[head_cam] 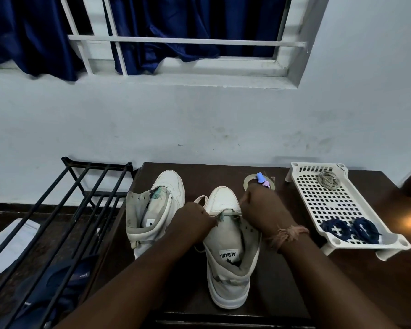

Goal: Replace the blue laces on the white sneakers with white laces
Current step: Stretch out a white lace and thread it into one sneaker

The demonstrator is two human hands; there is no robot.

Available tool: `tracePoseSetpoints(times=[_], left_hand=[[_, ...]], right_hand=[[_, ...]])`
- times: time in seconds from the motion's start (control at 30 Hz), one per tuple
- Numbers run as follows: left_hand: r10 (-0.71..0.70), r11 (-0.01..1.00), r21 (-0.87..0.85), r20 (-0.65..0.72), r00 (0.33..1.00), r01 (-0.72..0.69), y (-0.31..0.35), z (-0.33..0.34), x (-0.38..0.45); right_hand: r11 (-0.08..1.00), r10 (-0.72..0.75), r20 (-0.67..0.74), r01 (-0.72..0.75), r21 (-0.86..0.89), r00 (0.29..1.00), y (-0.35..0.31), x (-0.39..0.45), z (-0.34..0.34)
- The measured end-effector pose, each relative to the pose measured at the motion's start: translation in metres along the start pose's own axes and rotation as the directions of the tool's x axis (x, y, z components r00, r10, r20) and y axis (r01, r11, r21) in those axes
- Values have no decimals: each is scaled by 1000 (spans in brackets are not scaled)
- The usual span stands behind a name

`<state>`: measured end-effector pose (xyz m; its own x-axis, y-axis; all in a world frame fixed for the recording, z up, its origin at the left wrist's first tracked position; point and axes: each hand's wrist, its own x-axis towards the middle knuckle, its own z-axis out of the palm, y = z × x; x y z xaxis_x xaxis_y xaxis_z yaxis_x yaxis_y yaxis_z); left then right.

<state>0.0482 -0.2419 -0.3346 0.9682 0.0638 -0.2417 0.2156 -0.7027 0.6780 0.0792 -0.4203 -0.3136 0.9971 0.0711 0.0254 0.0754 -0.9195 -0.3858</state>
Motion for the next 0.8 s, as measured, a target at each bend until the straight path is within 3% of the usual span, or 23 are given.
tracePoseSetpoints(times=[0.07,0.2,0.27,0.3,0.37,0.43,0.5,0.53,0.6,0.67,0.73,0.8], left_hand=[[-34,999,-26,12,999,34,-3,0,2],[-79,993,-82,41,996,82,-3,2,3],[-82,991,-104,59,995,88,-3,2,3],[-81,989,-116,61,995,87,-2,2,2],[-76,988,-133,63,995,84,-3,1,3],[-76,986,-142,66,995,85,-5,1,4],[-82,988,-123,72,994,90,-7,1,5],[-86,990,-109,70,994,94,-7,2,6],[-91,988,-116,57,994,97,-6,4,7],[-99,984,-149,29,995,102,-6,6,7],[-108,985,-137,15,994,110,-7,7,6],[-105,984,-146,13,994,106,-8,9,8]], right_hand=[[999,46,41,-46,2,998,9,1,-15],[997,8,252,-27,71,968,9,-10,-29],[999,-1,253,-12,50,967,5,-11,-31],[995,19,169,-34,88,985,5,-9,-34],[962,117,-172,-68,265,978,9,-2,-40],[872,278,-490,-3,489,826,15,-1,-48],[808,402,-581,26,589,708,22,-1,-48],[815,411,-574,-4,579,708,26,-1,-45],[902,344,-475,-145,406,810,35,1,-30],[947,284,-234,-234,219,930,34,-1,-17],[966,194,-5,-190,177,981,27,-3,-4],[978,97,125,-118,173,987,18,-3,5]])
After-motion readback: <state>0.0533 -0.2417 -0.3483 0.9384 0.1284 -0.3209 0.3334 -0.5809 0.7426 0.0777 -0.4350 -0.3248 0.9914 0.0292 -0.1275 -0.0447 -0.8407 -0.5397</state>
